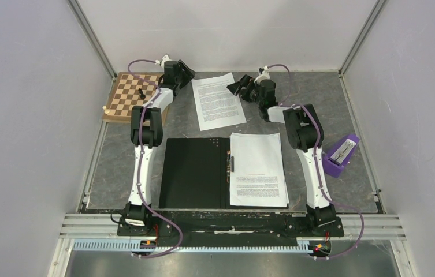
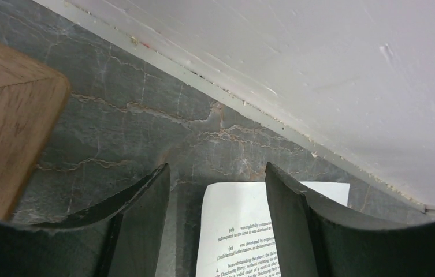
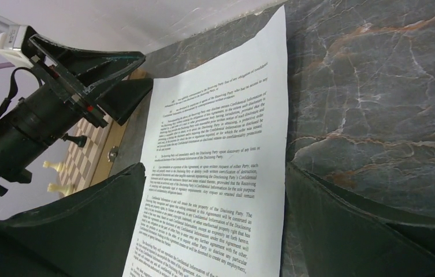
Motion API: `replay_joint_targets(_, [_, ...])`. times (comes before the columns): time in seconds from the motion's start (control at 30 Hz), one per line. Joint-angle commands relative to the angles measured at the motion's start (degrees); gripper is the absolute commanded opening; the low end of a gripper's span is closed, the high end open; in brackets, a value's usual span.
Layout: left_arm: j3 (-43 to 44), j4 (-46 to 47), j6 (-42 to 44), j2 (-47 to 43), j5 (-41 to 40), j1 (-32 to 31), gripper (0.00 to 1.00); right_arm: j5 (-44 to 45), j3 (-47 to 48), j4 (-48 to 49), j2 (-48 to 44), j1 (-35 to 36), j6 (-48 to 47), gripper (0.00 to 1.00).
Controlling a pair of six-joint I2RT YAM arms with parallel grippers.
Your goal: Put the files into the folder
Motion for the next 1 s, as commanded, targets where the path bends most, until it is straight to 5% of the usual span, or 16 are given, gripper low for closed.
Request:
replay_joint_targets(0.0, [3.0,2.8,-5.4,1.7,3.3,-0.1,0.67,-2.3,-0.2,3.8,-4.8,-0.1,2.0,0.93])
replay_joint_targets(0.63, [-0.2,-4.8,-9.7,0.3,5.5,-2.0,0.48,-4.7,-7.3,6.2,-10.7,-1.1,3.5,0.93])
replay_joint_targets(0.9, [-0.2,-6.4,-8.1,-1.4,7.2,-2.0,0.06,-6.9,-7.4,1.2,-14.7,-1.5,-0.3,0.93])
replay_joint_targets(0.97, [-0.2,-5.8,-5.9,-3.7,9.8,-2.0,0.02,-7.4,-7.7,-1.5,-16.6,-1.5,-2.9,0.93])
